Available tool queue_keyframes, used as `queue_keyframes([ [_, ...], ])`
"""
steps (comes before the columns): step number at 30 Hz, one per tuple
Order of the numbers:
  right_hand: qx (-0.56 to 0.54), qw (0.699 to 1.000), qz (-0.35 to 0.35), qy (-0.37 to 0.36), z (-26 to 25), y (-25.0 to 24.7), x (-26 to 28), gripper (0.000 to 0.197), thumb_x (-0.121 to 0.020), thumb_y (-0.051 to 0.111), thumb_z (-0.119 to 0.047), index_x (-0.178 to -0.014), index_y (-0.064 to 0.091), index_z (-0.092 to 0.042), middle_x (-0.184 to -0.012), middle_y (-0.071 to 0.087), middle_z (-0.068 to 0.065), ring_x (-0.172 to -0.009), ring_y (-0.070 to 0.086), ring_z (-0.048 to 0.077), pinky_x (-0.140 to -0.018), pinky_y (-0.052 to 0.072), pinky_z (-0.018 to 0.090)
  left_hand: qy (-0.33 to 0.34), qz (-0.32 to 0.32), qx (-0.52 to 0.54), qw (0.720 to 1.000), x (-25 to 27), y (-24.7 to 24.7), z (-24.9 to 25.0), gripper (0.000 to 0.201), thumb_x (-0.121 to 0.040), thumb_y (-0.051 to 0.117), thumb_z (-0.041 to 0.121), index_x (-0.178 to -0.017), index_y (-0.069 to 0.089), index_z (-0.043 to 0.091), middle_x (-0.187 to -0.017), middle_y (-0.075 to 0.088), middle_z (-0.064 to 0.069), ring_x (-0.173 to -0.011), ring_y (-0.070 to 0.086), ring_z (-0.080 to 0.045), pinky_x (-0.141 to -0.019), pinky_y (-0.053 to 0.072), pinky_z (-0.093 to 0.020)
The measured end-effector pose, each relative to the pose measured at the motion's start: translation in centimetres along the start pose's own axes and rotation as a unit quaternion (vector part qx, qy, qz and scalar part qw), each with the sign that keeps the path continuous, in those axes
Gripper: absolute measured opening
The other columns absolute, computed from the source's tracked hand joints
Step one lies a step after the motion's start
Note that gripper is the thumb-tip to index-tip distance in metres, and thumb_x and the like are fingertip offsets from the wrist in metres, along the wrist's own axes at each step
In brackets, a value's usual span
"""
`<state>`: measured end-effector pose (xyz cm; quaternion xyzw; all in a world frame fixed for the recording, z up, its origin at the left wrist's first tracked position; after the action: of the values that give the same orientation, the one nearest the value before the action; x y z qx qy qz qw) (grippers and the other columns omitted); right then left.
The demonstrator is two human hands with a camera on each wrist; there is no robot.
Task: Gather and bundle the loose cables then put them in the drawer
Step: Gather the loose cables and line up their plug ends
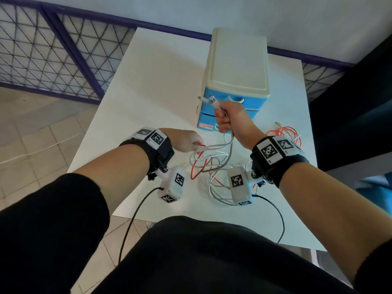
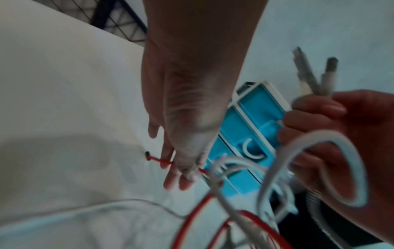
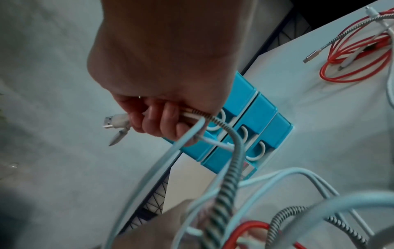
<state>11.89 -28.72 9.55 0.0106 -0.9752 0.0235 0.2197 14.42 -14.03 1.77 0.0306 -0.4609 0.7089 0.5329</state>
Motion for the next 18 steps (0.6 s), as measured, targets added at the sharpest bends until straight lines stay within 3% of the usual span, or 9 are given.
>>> queue_keyframes([
  [2, 0.045, 0.998, 0.029, -0.033, 0.3, -0.7, -0.2, 0.035, -0.096, 0.032, -0.014, -0.062, 0.040, -0.016, -0.047, 0.031, -0.009, -0.038, 0.024, 0.005, -0.041, 0.020, 0.019, -0.029, 0.059, 0.060, 0.996, 0.8, -0.2, -1.6, 0.027, -0.096, 0.046, 0.023, -0.075, 0.058, 0.011, -0.070, 0.056, -0.003, -0.058, 0.047, -0.011, -0.054, 0.037, -0.019],
  [4, 0.111, 0.989, 0.057, -0.079, 0.8, -1.2, -0.3, 0.032, -0.099, 0.031, -0.019, -0.069, 0.041, -0.019, -0.058, 0.037, -0.007, -0.042, 0.031, 0.003, -0.044, 0.025, 0.019, -0.052, 0.126, 0.127, 0.982, 1.7, -0.9, -2.8, 0.025, -0.096, 0.048, 0.022, -0.077, 0.060, 0.011, -0.061, 0.055, -0.001, -0.050, 0.046, -0.013, -0.047, 0.037, -0.022],
  [7, 0.196, 0.969, 0.077, -0.130, 1.2, -1.0, -0.7, 0.033, -0.104, 0.026, -0.028, -0.077, 0.044, -0.022, -0.069, 0.052, -0.002, -0.059, 0.051, 0.009, -0.056, 0.041, 0.025, -0.028, 0.199, 0.120, 0.972, 2.7, -2.7, -2.3, 0.023, -0.095, 0.051, 0.024, -0.089, 0.067, 0.009, -0.065, 0.054, -0.001, -0.057, 0.047, -0.012, -0.059, 0.039, -0.026],
  [10, 0.214, 0.965, 0.052, -0.140, 1.5, 0.2, -1.3, 0.031, -0.104, 0.025, -0.032, -0.093, 0.050, -0.019, -0.093, 0.068, 0.005, -0.089, 0.066, 0.019, -0.080, 0.050, 0.031, 0.009, 0.231, 0.078, 0.970, 3.1, -4.2, 0.4, 0.020, -0.089, 0.060, 0.027, -0.091, 0.074, 0.014, -0.076, 0.063, -0.005, -0.066, 0.052, -0.013, -0.068, 0.039, -0.026],
  [12, 0.250, 0.956, 0.046, -0.149, 1.2, 1.0, -1.7, 0.033, -0.104, 0.027, -0.035, -0.091, 0.049, -0.015, -0.085, 0.066, 0.006, -0.081, 0.064, 0.018, -0.076, 0.047, 0.028, 0.029, 0.253, 0.100, 0.962, 3.2, -4.8, 2.0, 0.017, -0.082, 0.069, 0.026, -0.090, 0.076, 0.013, -0.076, 0.068, -0.008, -0.068, 0.055, -0.013, -0.070, 0.041, -0.027],
  [15, 0.286, 0.946, 0.054, -0.144, 0.8, 1.6, -1.8, 0.035, -0.104, 0.028, -0.037, -0.089, 0.047, -0.012, -0.065, 0.054, 0.000, -0.061, 0.057, 0.013, -0.058, 0.039, 0.021, 0.054, 0.304, 0.110, 0.945, 3.4, -4.9, 3.1, 0.006, -0.071, 0.067, 0.021, -0.070, 0.068, 0.015, -0.065, 0.067, 0.000, -0.064, 0.059, -0.011, -0.071, 0.046, -0.029],
  [18, 0.270, 0.951, 0.045, -0.143, 0.9, 1.6, -1.8, 0.039, -0.103, 0.028, -0.041, -0.093, 0.050, -0.010, -0.059, 0.059, 0.003, -0.042, 0.056, 0.008, -0.054, 0.043, 0.022, 0.087, 0.362, 0.251, 0.894, 3.6, -4.4, 2.6, 0.015, -0.072, 0.073, 0.012, -0.078, 0.061, 0.017, -0.072, 0.066, 0.003, -0.069, 0.063, -0.005, -0.075, 0.050, -0.025],
])
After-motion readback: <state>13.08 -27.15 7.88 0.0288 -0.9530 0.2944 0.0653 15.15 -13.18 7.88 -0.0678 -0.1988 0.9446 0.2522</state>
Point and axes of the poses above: each hand's wrist, its own x-axis away from the middle knuckle, its own y-axis out of the palm, z = x × y, the point moved 1 cm from there along -x, towards the middle knuckle
